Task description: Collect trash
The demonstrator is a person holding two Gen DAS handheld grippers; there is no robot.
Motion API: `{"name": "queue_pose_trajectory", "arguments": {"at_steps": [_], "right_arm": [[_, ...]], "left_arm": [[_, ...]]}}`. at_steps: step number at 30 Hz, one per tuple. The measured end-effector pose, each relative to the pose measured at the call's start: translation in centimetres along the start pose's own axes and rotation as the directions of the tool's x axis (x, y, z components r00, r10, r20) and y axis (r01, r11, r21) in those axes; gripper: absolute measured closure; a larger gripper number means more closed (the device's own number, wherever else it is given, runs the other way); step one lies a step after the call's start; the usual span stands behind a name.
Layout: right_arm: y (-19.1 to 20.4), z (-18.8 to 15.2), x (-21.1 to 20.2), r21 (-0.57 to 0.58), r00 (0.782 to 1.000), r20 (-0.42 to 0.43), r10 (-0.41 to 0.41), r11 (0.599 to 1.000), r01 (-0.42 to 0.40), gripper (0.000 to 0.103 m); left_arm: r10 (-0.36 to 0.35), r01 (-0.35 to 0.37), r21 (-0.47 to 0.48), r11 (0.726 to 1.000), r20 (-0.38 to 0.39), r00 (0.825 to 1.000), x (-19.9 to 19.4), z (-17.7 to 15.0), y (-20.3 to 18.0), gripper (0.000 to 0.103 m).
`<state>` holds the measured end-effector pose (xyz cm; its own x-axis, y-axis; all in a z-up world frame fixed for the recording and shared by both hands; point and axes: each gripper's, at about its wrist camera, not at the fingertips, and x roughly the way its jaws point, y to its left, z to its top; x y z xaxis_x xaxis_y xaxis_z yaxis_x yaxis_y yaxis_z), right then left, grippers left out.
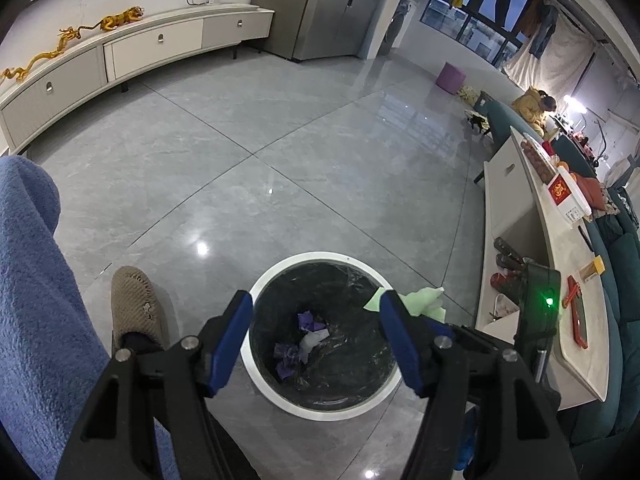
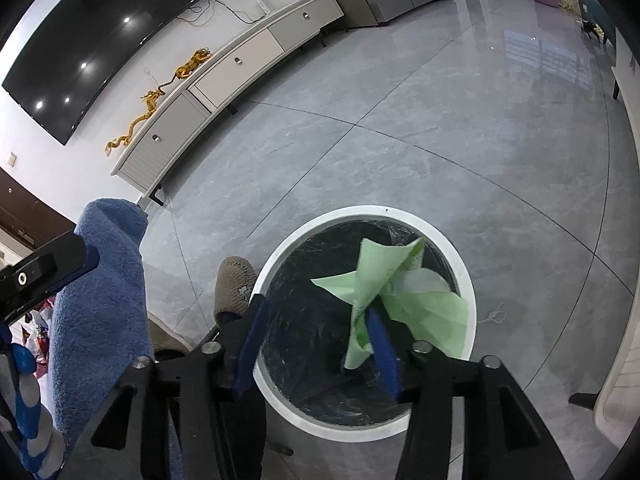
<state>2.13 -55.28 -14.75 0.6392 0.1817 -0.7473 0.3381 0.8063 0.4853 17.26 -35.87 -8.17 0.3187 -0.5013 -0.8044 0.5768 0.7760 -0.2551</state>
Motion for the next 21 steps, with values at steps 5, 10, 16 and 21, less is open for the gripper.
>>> {"name": "queue_pose_trajectory", "arguments": {"at_steps": [5, 10, 16, 21], "right_arm": [[0.1, -0.1, 0.6, -0.005, 0.999, -0.041, -0.005, 1.000, 0.004, 0.039], [0.2, -0.3, 1.3, 0.012, 0.996, -0.075, 0.047, 0.999, -0.046, 0.038], [0.7, 0.4, 0.0, 0.054, 0.990, -0.052, 0.130, 0.990, -0.128, 0.037], [1.1, 1.7, -2.4, 0.105, 0.983, -0.013, 0.183, 0.978, -0.180, 0.024]], "left_arm": [[-0.005, 0.005, -0.012, 1.000, 0.002, 1.000, -0.2, 0.2, 0.3, 0.039], [-0.015, 0.015, -0.029, 0.999, 0.000, 1.000, -0.1, 0.1, 0.9, 0.039], [-0.007, 0.007, -0.038, 0.999, 0.001, 1.000, -0.2, -0.1, 1.6, 0.039], [0.008, -0.009, -0.053, 0.999, -0.011, 1.000, 0.2, -0.5, 1.9, 0.039]]}}
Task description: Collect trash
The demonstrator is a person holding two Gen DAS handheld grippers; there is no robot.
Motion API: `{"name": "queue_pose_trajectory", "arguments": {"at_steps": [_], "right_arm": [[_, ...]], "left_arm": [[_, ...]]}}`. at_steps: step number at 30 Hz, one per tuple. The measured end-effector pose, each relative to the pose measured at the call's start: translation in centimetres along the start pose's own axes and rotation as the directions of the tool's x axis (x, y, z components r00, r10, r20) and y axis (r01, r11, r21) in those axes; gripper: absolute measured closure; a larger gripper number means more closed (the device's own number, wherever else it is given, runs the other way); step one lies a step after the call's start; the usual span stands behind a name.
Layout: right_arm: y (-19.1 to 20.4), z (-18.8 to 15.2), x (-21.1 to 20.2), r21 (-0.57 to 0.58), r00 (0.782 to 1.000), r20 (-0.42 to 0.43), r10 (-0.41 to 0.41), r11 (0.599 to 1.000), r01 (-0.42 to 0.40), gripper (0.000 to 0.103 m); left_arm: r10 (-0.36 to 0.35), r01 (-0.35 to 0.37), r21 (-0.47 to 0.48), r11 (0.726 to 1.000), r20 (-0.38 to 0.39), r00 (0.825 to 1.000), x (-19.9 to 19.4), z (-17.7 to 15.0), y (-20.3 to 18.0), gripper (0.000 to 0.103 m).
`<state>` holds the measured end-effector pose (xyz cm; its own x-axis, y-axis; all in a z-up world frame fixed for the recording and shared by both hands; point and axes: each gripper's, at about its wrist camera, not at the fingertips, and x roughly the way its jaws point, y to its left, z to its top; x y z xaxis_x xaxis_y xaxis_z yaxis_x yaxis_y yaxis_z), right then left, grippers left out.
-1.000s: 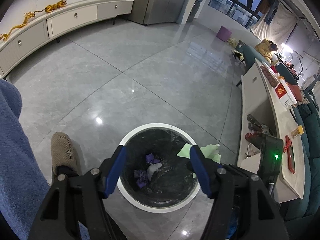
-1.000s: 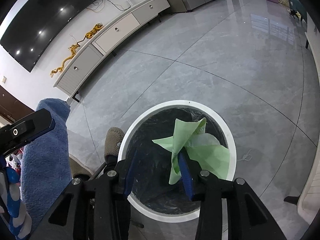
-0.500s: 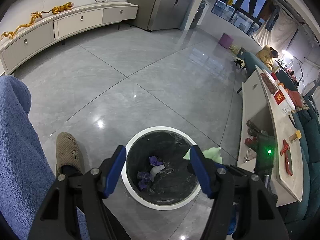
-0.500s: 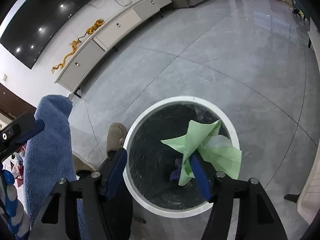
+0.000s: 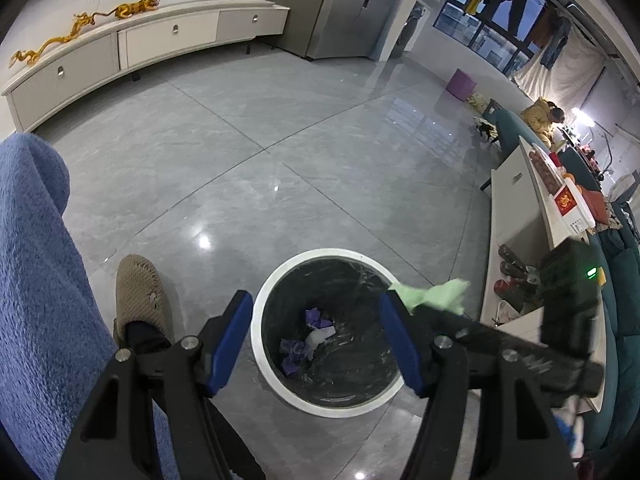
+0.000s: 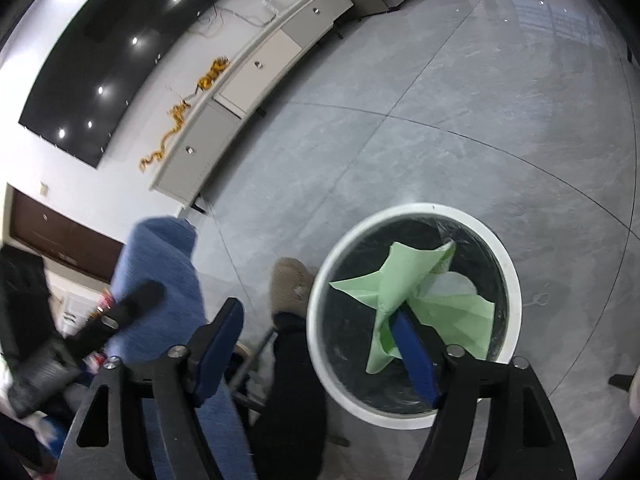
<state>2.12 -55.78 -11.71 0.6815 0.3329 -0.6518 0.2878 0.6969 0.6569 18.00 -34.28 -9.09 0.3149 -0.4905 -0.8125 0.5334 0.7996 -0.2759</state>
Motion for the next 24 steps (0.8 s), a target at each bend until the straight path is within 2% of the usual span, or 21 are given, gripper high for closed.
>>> {"name": "queue_pose_trajectory", "arguments": {"at_steps": [8, 15, 20, 24], "right_arm": [[1.2, 0.8, -2.6, 0.102, 0.997, 0.015, 0.073, 0.992, -0.074, 0.010], [3.0, 1.3, -4.9, 0.164, 0.985, 0.044, 0.169, 0.971, -0.174, 0.005], [3.8, 1.4, -4.9, 0.167, 0.984, 0.034, 0.174, 0.970, -0.177, 0.005], [3.7, 1.1, -4.3, 0.177, 0.983, 0.024, 0.181, 0.967, -0.182, 0.005]], "left_arm": [[-0.007, 0.009, 0.040, 0.999, -0.044, 0.999, 0.9, -0.8, -1.1, 0.039], [-0.127, 0.129, 0.015, 0.991, -0.100, 0.987, 2.0, -1.8, -2.6, 0.039], [-0.227, 0.229, 0.000, 0.974, -0.120, 0.967, 2.1, -2.2, -3.6, 0.039], [-0.229, 0.236, 0.030, 0.971, -0.148, 0.962, 2.5, -2.6, -4.5, 0.039]]}}
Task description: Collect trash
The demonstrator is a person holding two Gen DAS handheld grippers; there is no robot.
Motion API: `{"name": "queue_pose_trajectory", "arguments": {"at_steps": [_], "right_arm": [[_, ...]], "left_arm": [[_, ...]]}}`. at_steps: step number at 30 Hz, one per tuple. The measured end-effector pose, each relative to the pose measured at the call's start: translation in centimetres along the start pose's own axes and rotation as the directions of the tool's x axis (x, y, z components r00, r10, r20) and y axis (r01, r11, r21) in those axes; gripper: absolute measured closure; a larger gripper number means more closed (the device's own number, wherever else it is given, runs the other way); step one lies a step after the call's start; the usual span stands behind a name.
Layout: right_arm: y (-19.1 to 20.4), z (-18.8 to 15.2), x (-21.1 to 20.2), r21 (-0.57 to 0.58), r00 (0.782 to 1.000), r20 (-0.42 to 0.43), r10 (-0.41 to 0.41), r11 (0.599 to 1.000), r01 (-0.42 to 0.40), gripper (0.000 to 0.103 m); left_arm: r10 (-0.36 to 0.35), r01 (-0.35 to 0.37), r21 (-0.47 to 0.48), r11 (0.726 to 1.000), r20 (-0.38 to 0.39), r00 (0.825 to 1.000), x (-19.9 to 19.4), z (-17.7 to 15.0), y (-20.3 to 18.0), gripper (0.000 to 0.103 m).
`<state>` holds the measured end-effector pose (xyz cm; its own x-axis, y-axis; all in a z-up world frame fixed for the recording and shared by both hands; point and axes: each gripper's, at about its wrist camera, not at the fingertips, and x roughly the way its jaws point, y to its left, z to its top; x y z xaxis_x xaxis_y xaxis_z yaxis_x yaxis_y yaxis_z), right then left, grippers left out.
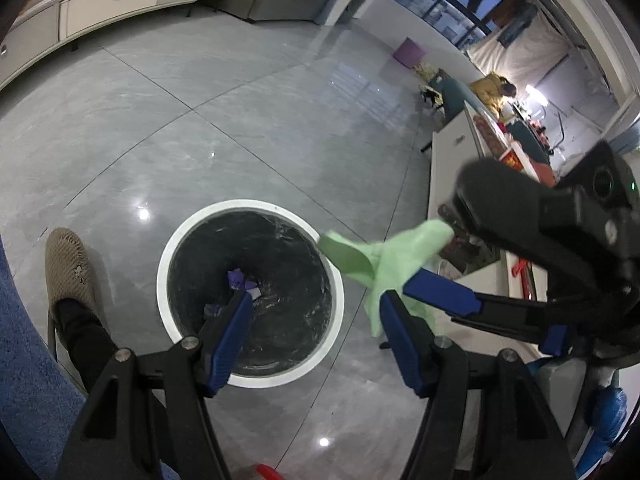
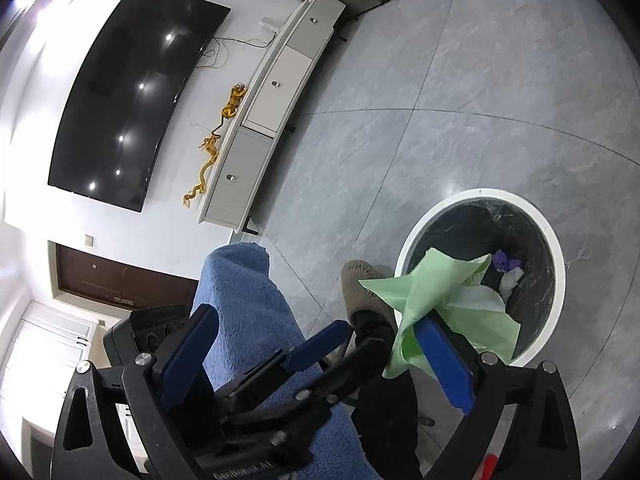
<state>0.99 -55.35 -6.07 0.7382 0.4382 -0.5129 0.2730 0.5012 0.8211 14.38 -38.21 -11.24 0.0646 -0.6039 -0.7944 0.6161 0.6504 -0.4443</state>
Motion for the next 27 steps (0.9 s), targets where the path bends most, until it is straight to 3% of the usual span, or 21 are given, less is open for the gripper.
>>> {"name": "queue_pose_trajectory", "arguments": {"at_steps": [6, 15, 21, 25, 27], "right_arm": [[0.2, -0.2, 0.3, -0.012, 1.000, -0.010, 0.008, 1.000, -0.008, 0.004], [0.1, 0.0, 0.5, -0.027, 1.000, -0.004, -0.018, 0.999, 0.018, 0.004], [0.1, -0.3, -0.2, -0.062, 0.997, 0.020, -0.074, 0.995, 0.075, 0.004], [0.4, -0.6, -0.5, -0.105, 0.987, 0.048, -0.151, 0.982, 0.155, 0.004], [1.0, -1.0, -0.6, -0.148, 0.973, 0.076, -0.219, 0.962, 0.228, 0.004]], "left_arm": [[-0.036, 0.035, -0.007, 0.999, -0.048, 0.998, 1.1, -0.6, 0.0, 0.039], [-0.028, 0.027, -0.021, 0.999, -0.026, 0.999, 0.2, -0.7, 0.6, 0.039], [0.047, -0.045, -0.033, 0.998, 0.053, 0.998, -2.0, -0.2, 1.3, 0.039], [0.125, -0.118, -0.056, 0.991, 0.146, 0.981, -4.4, -0.1, 1.4, 0.039], [0.165, -0.150, -0.084, 0.985, 0.211, 0.964, -6.0, -0.4, 1.6, 0.039]]}}
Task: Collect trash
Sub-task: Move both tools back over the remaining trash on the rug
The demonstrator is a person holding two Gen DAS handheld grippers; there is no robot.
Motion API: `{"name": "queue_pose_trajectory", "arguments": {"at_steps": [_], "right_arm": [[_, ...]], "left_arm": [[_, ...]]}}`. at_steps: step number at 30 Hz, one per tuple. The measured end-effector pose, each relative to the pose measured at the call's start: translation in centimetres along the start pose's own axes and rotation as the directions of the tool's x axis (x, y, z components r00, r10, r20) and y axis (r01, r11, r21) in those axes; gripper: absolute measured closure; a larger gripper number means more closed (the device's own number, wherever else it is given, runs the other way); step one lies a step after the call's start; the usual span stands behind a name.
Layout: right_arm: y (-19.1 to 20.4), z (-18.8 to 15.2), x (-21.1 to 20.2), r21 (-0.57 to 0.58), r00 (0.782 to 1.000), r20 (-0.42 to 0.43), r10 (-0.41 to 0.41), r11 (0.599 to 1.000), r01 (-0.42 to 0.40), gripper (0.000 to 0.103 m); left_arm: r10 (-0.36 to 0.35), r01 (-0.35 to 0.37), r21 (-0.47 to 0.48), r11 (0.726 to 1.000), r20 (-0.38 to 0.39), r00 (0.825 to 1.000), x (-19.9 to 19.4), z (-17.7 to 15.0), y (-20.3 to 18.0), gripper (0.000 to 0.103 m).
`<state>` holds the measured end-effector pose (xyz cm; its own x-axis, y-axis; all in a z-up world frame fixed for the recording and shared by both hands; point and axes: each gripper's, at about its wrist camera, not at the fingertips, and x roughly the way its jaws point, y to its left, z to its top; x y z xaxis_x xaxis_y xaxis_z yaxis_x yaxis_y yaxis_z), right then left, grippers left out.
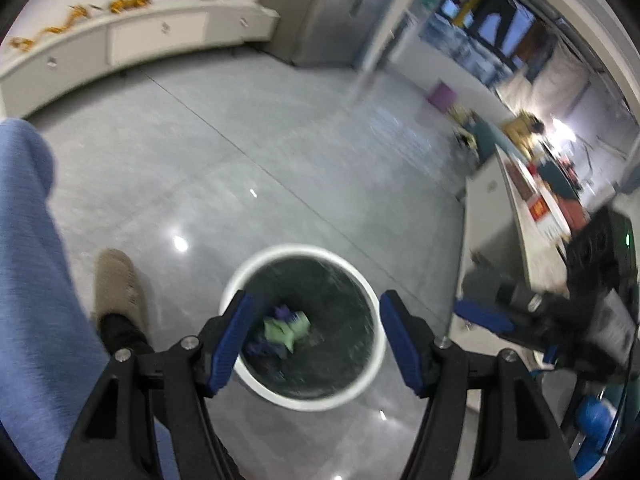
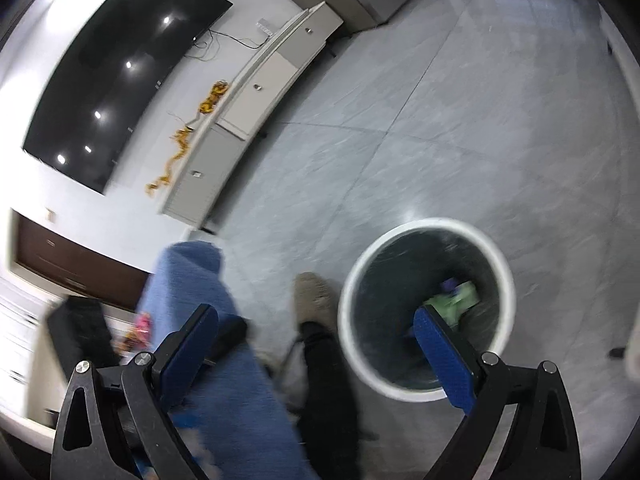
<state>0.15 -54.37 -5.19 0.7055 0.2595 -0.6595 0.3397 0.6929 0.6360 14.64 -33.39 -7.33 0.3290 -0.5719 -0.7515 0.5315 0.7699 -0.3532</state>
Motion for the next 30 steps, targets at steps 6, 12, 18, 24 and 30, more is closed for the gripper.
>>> {"name": "queue_pose_trajectory", "arguments": {"at_steps": [6, 12, 18, 24, 30], "right_arm": [[2.8, -1.3, -1.1, -0.141, 0.976, 0.094, -0.195, 0.968, 0.207, 0.004], [7.9, -3.6, -2.8, -0.262, 0.940, 0.227, -0.257, 0.913, 0.313, 0.004], [12.7, -5.2, -4.3, -0.326, 0.930, 0.314, -0.191, 0.899, 0.294, 0.004], [17.1, -6.7, -4.7, -0.372, 0.946, 0.320, -0.051, 0.911, 0.175, 0.004], [21.1, -7.5, -2.2, -0.423, 0.969, 0.248, 0.023, 0.902, 0.087, 0.004]], "left_arm": [[0.103, -0.100, -0.024, 0.995, 0.164, 0.981, -5.3, 0.0, 1.4, 0.039], [0.165, -0.166, -0.013, 0.986, 0.218, 0.962, -10.7, -1.0, 3.7, 0.039], [0.254, -0.252, -0.048, 0.967, 0.300, 0.919, -16.9, -3.5, 7.6, 0.039], [0.370, -0.329, -0.173, 0.928, 0.345, 0.862, -23.0, -7.7, 14.2, 0.039], [0.480, -0.370, -0.345, 0.863, 0.329, 0.813, -28.3, -12.0, 22.8, 0.039]]}}
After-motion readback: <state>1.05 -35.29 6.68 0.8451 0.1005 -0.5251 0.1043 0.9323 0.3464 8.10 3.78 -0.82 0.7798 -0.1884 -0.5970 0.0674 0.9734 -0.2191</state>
